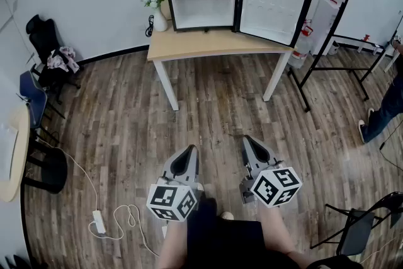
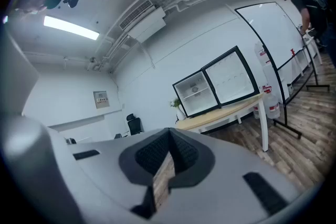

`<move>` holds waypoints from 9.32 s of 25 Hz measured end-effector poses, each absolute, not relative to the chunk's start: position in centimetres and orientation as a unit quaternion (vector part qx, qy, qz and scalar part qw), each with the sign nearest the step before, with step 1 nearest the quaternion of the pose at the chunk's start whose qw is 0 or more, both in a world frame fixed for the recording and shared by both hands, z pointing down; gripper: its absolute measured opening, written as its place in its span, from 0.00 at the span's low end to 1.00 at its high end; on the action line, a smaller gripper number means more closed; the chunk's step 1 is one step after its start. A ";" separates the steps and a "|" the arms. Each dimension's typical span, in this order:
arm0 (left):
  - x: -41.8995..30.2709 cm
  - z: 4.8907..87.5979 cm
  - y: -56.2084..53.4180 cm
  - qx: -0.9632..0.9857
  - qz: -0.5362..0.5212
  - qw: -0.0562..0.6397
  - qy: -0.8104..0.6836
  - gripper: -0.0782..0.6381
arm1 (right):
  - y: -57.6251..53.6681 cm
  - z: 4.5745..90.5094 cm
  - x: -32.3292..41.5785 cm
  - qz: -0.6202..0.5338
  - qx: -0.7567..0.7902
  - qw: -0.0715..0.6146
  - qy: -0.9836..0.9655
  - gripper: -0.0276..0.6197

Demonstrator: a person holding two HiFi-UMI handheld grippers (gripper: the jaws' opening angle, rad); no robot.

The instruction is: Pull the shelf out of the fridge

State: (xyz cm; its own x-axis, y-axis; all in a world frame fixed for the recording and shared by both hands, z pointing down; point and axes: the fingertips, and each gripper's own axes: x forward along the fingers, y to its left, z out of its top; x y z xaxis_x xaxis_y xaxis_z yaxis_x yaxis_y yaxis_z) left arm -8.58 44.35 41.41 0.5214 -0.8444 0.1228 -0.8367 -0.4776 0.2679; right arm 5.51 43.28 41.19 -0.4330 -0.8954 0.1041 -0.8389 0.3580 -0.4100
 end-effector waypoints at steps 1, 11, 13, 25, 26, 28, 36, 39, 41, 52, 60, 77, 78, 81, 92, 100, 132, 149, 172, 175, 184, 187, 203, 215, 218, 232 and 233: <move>-8.7 41.3 45.0 0.857 -0.013 0.150 -0.494 0.12 | 44.1 41.1 5.3 -0.208 -0.527 0.068 0.821 0.03; -7.3 40.4 48.5 0.863 -0.026 0.156 -0.480 0.12 | 48.8 40.0 5.7 -0.201 -0.533 0.062 0.819 0.03; -6.8 40.4 49.0 0.865 -0.027 0.159 -0.476 0.12 | 49.3 39.9 6.0 -0.205 -0.535 0.067 0.817 0.03; -6.0 40.6 48.1 0.864 -0.022 0.153 -0.479 0.12 | 48.1 40.0 6.7 -0.219 -0.536 0.088 0.810 0.03; -6.0 40.7 47.6 0.864 -0.021 0.153 -0.479 0.12 | 47.6 40.1 6.7 -0.219 -0.535 0.088 0.811 0.03; -6.0 40.7 46.5 0.864 -0.020 0.151 -0.479 0.12 | 46.5 39.9 6.8 -0.221 -0.534 0.092 0.811 0.03; -6.9 39.7 40.3 0.860 -0.026 0.146 -0.488 0.12 | 40.6 39.2 6.2 -0.244 -0.517 0.115 0.813 0.03; -7.2 39.7 37.9 0.859 -0.027 0.147 -0.490 0.12 | 38.2 39.4 6.3 -0.244 -0.520 0.111 0.811 0.03; -7.4 39.8 36.4 0.858 -0.028 0.149 -0.490 0.12 | 36.7 39.4 6.3 -0.242 -0.520 0.110 0.811 0.03; -8.1 39.7 27.9 0.865 -0.024 0.145 -0.480 0.12 | 28.5 39.5 5.6 -0.239 -0.528 0.106 0.808 0.03; -9.1 39.6 22.6 0.873 -0.018 0.141 -0.466 0.12 | 23.1 39.4 3.9 -0.239 -0.530 0.107 0.807 0.03; -10.2 40.6 15.2 0.885 -0.009 0.145 -0.442 0.12 | 16.5 40.8 2.8 -0.239 -0.559 0.092 0.789 0.03; -10.2 40.8 15.2 0.885 -0.007 0.148 -0.441 0.12 | 16.5 40.9 2.7 -0.241 -0.559 0.090 0.788 0.03; -10.1 41.0 15.4 0.885 -0.008 0.154 -0.439 0.12 | 16.5 41.1 2.7 -0.244 -0.561 0.085 0.787 0.03; -10.7 41.8 13.6 0.875 -0.010 0.160 -0.457 0.12 | 14.0 41.8 2.0 -0.249 -0.545 0.074 0.797 0.03; -10.0 41.5 9.8 0.871 -0.008 0.158 -0.466 0.12 | 10.4 41.5 3.0 -0.253 -0.538 0.082 0.800 0.03; -7.5 43.0 -8.7 0.851 0.007 0.179 -0.494 0.12 | -9.0 43.2 5.4 -0.294 -0.507 0.075 0.807 0.03; -6.4 43.0 -16.0 0.838 -0.009 0.166 -0.520 0.12 | -17.6 43.0 5.8 -0.290 -0.472 0.081 0.829 0.03; -5.3 44.4 -18.6 0.835 0.006 0.194 -0.515 0.12 | -20.5 44.6 7.7 -0.328 -0.488 0.090 0.804 0.03; -5.2 44.6 -19.8 0.835 0.003 0.197 -0.514 0.12 | -21.6 44.8 7.5 -0.329 -0.489 0.092 0.803 0.03; -5.4 44.7 -24.6 0.832 -0.015 0.208 -0.514 0.12 | -25.6 45.0 7.6 -0.339 -0.494 0.096 0.795 0.03; -5.5 44.3 -26.2 0.832 -0.022 0.209 -0.514 0.12 | -27.1 44.8 7.6 -0.343 -0.496 0.102 0.791 0.03; -6.8 42.8 -33.3 0.794 -0.160 0.321 -0.491 0.12 | -33.3 41.4 9.0 -0.399 -0.490 0.225 0.742 0.03; -6.9 41.5 -38.6 0.758 -0.284 0.380 -0.447 0.14 | -37.9 40.0 9.5 -0.389 -0.469 0.285 0.740 0.04; -6.8 41.2 -39.6 0.754 -0.297 0.393 -0.434 0.29 | -38.8 39.7 9.5 -0.400 -0.457 0.305 0.733 0.13; -8.1 39.6 -42.2 0.722 -0.390 0.405 -0.404 0.43 | -41.1 41.1 9.9 -0.439 -0.453 0.353 0.692 0.23; -8.2 39.6 -42.4 0.718 -0.396 0.406 -0.404 0.43 | -41.4 41.2 9.9 -0.443 -0.451 0.356 0.688 0.23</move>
